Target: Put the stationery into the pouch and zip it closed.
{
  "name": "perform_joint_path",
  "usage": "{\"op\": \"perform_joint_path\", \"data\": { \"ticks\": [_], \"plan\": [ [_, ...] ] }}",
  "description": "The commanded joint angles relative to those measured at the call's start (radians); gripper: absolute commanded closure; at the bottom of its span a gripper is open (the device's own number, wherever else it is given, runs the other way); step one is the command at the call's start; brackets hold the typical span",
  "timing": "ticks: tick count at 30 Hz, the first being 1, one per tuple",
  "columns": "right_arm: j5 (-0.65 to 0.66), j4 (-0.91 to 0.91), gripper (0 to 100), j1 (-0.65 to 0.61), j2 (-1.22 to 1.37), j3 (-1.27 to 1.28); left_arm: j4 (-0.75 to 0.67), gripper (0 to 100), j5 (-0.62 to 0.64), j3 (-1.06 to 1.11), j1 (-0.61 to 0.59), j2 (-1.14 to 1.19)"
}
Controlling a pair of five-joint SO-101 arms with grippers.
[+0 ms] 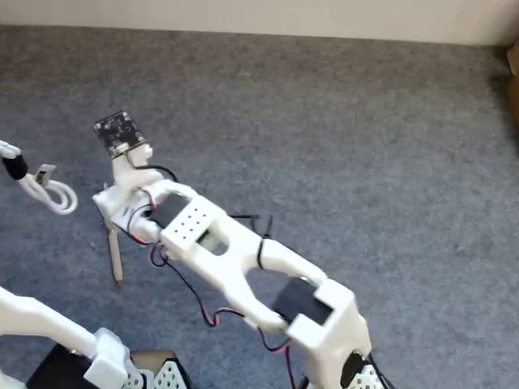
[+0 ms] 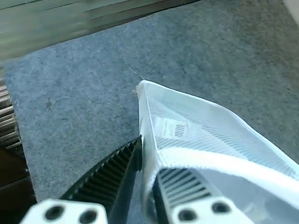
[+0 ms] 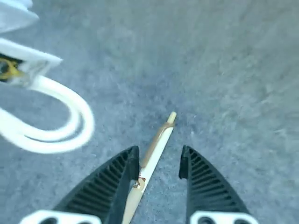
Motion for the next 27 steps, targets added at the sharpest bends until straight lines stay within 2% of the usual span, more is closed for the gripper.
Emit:
{"op": "perform_joint_path", "data": {
  "ticks": [1,23,27],
  "plan": [
    [-0.005,0.061,86.0,-0.031,0.039,-0.166,0.017,99,-0.009,-0.064,-0.008,-0.010],
    [0.005,0.377,86.2,-0.044,0.668,-0.934,0.031,99,-0.011,-0.056,-0.007,-0.010],
    [0.112,0.438,94.2,-0.051,0.754,-1.056,0.040,99,-0.011,-0.056,-0.005,-0.010]
  ]
}}
